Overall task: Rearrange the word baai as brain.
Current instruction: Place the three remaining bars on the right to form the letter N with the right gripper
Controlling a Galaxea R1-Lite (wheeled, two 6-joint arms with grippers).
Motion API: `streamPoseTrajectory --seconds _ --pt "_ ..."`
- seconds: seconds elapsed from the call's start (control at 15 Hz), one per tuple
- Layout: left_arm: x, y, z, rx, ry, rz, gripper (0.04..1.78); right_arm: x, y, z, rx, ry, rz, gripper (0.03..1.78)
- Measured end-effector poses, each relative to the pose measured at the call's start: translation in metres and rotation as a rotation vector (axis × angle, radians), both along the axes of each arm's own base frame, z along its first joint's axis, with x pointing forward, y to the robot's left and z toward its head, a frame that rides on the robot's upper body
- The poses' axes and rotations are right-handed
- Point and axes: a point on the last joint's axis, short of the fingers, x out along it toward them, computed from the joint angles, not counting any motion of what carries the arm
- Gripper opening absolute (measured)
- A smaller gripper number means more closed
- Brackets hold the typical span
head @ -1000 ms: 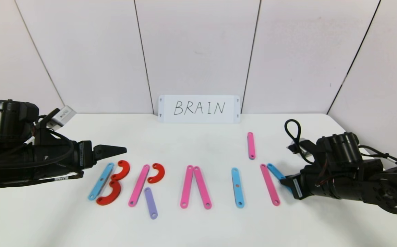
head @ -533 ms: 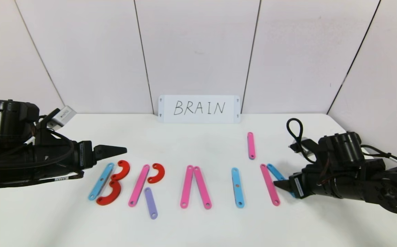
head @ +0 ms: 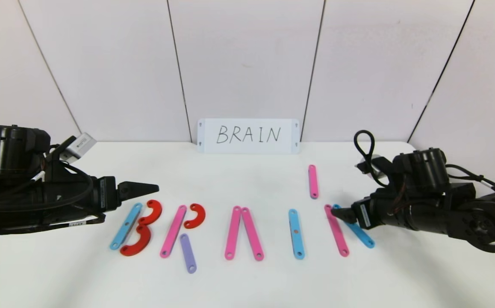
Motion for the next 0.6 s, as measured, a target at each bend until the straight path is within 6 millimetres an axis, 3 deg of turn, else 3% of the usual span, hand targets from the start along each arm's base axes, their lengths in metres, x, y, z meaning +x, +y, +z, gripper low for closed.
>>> streamPoseTrajectory --seconds 0.6 --pt "0.000 0.000 0.000 0.000 -0.001 0.002 1.74 0.067 0.055 0.007 0.021 -0.034 -0.178 1.74"
